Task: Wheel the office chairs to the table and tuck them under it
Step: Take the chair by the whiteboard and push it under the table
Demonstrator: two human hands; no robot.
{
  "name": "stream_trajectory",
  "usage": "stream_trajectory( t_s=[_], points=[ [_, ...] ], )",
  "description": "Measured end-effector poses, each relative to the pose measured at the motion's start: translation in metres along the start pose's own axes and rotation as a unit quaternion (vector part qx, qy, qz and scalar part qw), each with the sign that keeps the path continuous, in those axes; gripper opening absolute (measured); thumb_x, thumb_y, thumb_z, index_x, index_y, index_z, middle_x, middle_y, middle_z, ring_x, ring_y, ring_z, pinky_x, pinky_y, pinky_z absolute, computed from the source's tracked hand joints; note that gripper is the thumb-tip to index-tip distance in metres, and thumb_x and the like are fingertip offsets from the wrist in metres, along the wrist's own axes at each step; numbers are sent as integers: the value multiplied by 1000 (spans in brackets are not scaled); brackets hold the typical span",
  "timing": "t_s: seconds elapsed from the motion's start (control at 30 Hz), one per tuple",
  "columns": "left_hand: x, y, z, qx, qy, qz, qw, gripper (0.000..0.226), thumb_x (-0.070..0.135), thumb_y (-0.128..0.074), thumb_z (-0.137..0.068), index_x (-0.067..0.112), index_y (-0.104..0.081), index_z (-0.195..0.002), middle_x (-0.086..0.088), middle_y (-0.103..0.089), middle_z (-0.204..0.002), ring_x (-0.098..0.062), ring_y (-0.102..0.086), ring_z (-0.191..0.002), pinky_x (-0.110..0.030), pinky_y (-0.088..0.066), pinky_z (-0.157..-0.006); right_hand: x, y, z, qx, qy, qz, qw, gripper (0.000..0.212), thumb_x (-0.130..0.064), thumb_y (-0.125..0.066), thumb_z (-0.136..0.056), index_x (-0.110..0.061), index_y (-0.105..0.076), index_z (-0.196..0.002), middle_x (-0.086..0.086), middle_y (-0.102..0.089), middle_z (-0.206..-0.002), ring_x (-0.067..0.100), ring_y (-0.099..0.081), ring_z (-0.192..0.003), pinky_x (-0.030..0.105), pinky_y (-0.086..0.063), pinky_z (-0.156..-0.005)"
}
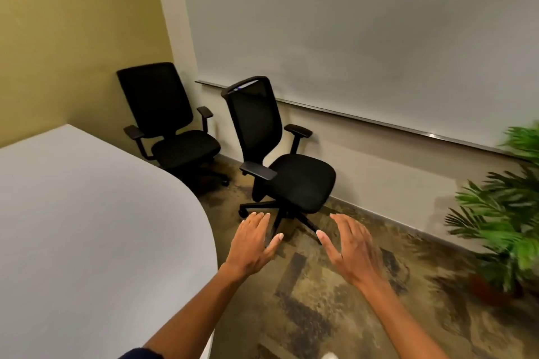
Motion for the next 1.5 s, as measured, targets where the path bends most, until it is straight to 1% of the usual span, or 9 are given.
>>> stream_trajectory(
  t_s=[0.3, 0.43, 0.57, 0.73, 0.9, 1.0, 1.13, 1.3, 1.5],
  points=[
    [-74, -3, -185, 52, 100, -20, 993, 71, 64, -37, -98, 22, -32, -155, 0, -31, -163, -22, -21, -154, -37, -16, -123, 34, -80, -241, -55, 100, -45, 992, 76, -70, -31, -91, -16, -54, -139, 2, -57, -140, 19, -50, -131, 43, -38, -114],
    [-94, 22, -248, 97, 149, -27, 984, 69, 63, -40, -98, 23, -34, -154, 1, -33, -162, -21, -25, -152, -31, -13, -117, 22, -101, -340, -88, 143, -58, 984, 75, -69, -31, -92, -16, -52, -140, 2, -56, -141, 18, -48, -133, 43, -37, -115],
    [-118, 35, -284, 122, 197, -14, 973, 71, 64, -40, -96, 24, -34, -154, 3, -33, -163, -20, -24, -153, -35, -15, -120, -3, -128, -406, -106, 196, -80, 972, 70, -67, -35, -95, -15, -52, -140, 2, -57, -139, 17, -50, -131, 42, -39, -113],
    [-171, 47, -317, 140, 261, -2, 955, 70, 60, -43, -97, 23, -32, -155, 3, -29, -164, -20, -20, -154, -40, -18, -124, -45, -178, -477, -134, 243, -85, 957, 63, -61, -44, -97, -16, -51, -141, 1, -55, -142, 16, -48, -134, 37, -35, -115],
    [-258, 66, -356, 162, 300, 6, 940, 70, 62, -41, -97, 25, -30, -156, 5, -27, -165, -19, -19, -154, -40, -18, -125, -112, -240, -542, -147, 283, -86, 944, 76, -72, -29, -93, -17, -52, -141, 2, -55, -142, 17, -47, -134, 38, -36, -113],
    [-317, 83, -385, 173, 318, 6, 932, 70, 61, -43, -97, 24, -32, -155, 3, -29, -164, -20, -21, -154, -40, -18, -124, -155, -279, -578, -155, 292, -89, 940, 76, -73, -27, -92, -18, -52, -139, 3, -55, -141, 17, -47, -133, 40, -37, -114],
    [-374, 110, -423, 190, 310, 12, 932, 70, 62, -45, -97, 23, -36, -154, 1, -35, -161, -22, -26, -152, -39, -19, -122, -209, -316, -624, -166, 302, -81, 935, 69, -69, -34, -95, -20, -50, -141, 1, -53, -143, 17, -46, -135, 43, -35, -116],
    [-443, 151, -467, 193, 316, 10, 929, 69, 61, -44, -98, 22, -36, -154, 1, -36, -161, -21, -25, -153, -39, -19, -122, -284, -353, -684, -170, 305, -78, 934, 79, -75, -24, -91, -20, -48, -143, 1, -52, -145, 17, -45, -135, 44, -36, -116],
    [-501, 185, -501, 204, 327, 12, 923, 70, 63, -44, -97, 22, -35, -154, 0, -36, -161, -22, -25, -153, -41, -21, -123, -340, -384, -739, -165, 313, -69, 933, 79, -75, -23, -90, -21, -47, -143, 1, -50, -147, 17, -46, -135, 44, -36, -116]
  ],
)
Point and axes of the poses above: each hand's wrist, its own z-axis away from the middle knuckle, its own y-axis out of the back of the hand, x = y × z, the point moved 9 cm from there along -z, towards the middle knuckle
